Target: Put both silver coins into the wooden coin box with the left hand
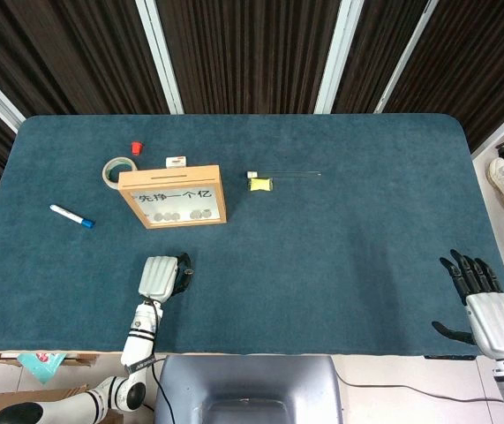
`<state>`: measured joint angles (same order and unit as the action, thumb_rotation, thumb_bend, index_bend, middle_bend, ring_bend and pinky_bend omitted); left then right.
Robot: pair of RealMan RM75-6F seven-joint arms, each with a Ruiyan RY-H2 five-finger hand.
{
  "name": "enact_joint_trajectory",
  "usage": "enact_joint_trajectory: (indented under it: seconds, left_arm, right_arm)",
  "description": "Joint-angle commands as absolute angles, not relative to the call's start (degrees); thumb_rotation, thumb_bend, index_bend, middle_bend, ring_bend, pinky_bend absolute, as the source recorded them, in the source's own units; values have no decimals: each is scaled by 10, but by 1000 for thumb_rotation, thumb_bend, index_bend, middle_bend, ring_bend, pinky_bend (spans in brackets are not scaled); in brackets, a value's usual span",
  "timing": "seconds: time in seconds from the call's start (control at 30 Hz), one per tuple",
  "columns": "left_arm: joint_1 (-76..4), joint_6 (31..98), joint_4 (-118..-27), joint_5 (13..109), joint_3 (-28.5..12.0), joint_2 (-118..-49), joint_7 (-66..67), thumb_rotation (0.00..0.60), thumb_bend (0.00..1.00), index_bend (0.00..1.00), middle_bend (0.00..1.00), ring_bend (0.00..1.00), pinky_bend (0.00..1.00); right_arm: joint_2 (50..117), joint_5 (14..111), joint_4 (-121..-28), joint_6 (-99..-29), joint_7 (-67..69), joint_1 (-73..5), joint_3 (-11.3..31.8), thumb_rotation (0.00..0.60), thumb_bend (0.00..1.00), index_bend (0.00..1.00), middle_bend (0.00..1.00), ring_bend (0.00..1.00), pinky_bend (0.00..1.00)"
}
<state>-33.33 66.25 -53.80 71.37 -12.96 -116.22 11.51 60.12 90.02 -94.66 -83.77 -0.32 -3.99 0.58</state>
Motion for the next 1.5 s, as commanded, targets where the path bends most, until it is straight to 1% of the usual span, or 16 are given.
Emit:
enact_joint_trajectory:
  seconds: [0.03, 0.27, 0.43, 0.87, 1.07, 1.13, 1.23, 1.3, 1.33, 1.4, 1.5]
  left_arm:
    - [-334, 664, -537, 714, -131, -1163, 114, 600, 384, 529, 1000, 1000, 1000]
    - [-334, 663, -531, 715, -133, -1166, 113, 600, 419, 532, 1000, 1000, 1000]
    - [-335, 664, -529, 716, -134, -1167, 110, 600, 423, 543, 1000, 1000, 1000]
    - [-336, 666, -520, 718, -136, -1170, 106, 600, 461, 593, 1000, 1000, 1000]
    - [-333, 678, -540, 726, -137, -1160, 103, 600, 491, 602, 1000, 1000, 1000]
    - [-327, 681, -585, 722, -144, -1140, 95, 600, 493, 608, 1000, 1000, 1000]
    - [-313, 688, -707, 710, -163, -1080, 90, 600, 494, 615, 1000, 1000, 1000]
    - [-303, 689, -804, 695, -175, -1031, 105, 600, 487, 617, 1000, 1000, 1000]
    - [-298, 693, -863, 688, -183, -998, 130, 600, 480, 618, 1000, 1000, 1000]
    - [-294, 724, -938, 689, -200, -954, 190, 600, 464, 618, 1000, 1000, 1000]
    - [-295, 755, -1001, 684, -226, -922, 245, 600, 429, 615, 1000, 1000, 1000]
  right_arm:
    - [601, 900, -947, -837, -3, -40, 5, 600, 204, 0, 0, 0, 0]
    - [601, 899, -947, -837, -3, -40, 6, 600, 204, 0, 0, 0, 0]
    - [601, 899, -947, -836, -3, -41, 6, 600, 204, 0, 0, 0, 0]
    - [601, 898, -947, -833, -6, -42, 6, 600, 204, 0, 0, 0, 0]
    - [600, 897, -947, -834, -4, -41, 6, 600, 204, 0, 0, 0, 0]
    - [600, 897, -947, -835, -3, -41, 6, 600, 204, 0, 0, 0, 0]
    - [599, 897, -947, -835, -1, -41, 6, 600, 204, 0, 0, 0, 0]
    - [598, 898, -946, -835, 0, -41, 6, 600, 204, 0, 0, 0, 0]
    - [598, 898, -946, -836, 0, -40, 5, 600, 204, 0, 0, 0, 0]
    - [598, 898, -947, -837, -1, -39, 5, 600, 204, 0, 0, 0, 0]
    - [599, 901, -948, -839, -4, -39, 4, 600, 204, 0, 0, 0, 0]
